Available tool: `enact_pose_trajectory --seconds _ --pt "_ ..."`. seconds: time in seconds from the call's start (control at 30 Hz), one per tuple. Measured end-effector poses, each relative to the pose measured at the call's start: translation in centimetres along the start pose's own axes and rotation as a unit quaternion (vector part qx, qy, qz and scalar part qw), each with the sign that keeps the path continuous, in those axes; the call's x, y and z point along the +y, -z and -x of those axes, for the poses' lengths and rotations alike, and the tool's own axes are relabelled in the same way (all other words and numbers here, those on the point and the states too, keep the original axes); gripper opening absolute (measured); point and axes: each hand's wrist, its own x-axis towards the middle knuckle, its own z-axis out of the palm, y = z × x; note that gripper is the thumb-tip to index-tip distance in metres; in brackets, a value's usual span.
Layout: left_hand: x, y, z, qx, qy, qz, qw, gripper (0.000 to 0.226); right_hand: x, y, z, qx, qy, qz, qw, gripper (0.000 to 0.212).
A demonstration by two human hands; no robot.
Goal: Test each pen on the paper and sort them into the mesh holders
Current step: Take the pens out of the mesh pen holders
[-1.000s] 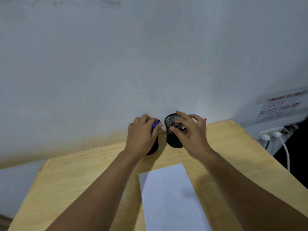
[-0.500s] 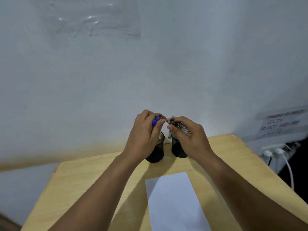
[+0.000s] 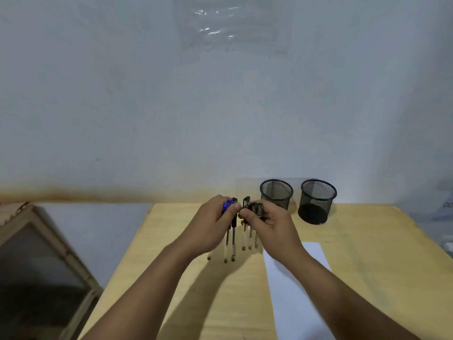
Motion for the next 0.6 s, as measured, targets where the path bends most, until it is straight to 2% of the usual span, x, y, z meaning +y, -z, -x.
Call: enact_pose_trajectory --seconds 0.1,0.2,0.33,0.4,0.5,0.6 --pt "-1.9 0.9 1.7 -0.047 0.062 0.020 0.997 0.040 0.6 -2.7 1.3 -0.021 -0.089 -0.024 0.995 0.032" --pt "-3.8 1.4 2.9 -0.084 0.123 0.044 0.988 0.042 1.5 -4.6 2.4 -0.065 -0.172 -0.014 0.983 0.026" --pt "-5.7 1.0 4.2 -0.107 0.185 0.054 0.975 0.046 2.2 -5.8 3.1 -0.099 -0.263 0.001 0.960 0.025" --pt "-6.3 0.6 4.7 -0.108 0.198 0.052 0.973 0.050 2.5 -6.0 3.4 -0.099 -0.291 0.023 0.951 0.030" --pt "-6.9 0.0 5.2 -0.118 0.211 0.027 0.970 0.044 3.1 -5.9 3.6 -0.098 -0.318 0.056 0.941 0.044" --pt "-7.2 -0.4 5.4 -0.116 0.219 -0.001 0.969 0.055 3.5 -5.9 3.7 -0.098 -0.333 0.041 0.937 0.043"
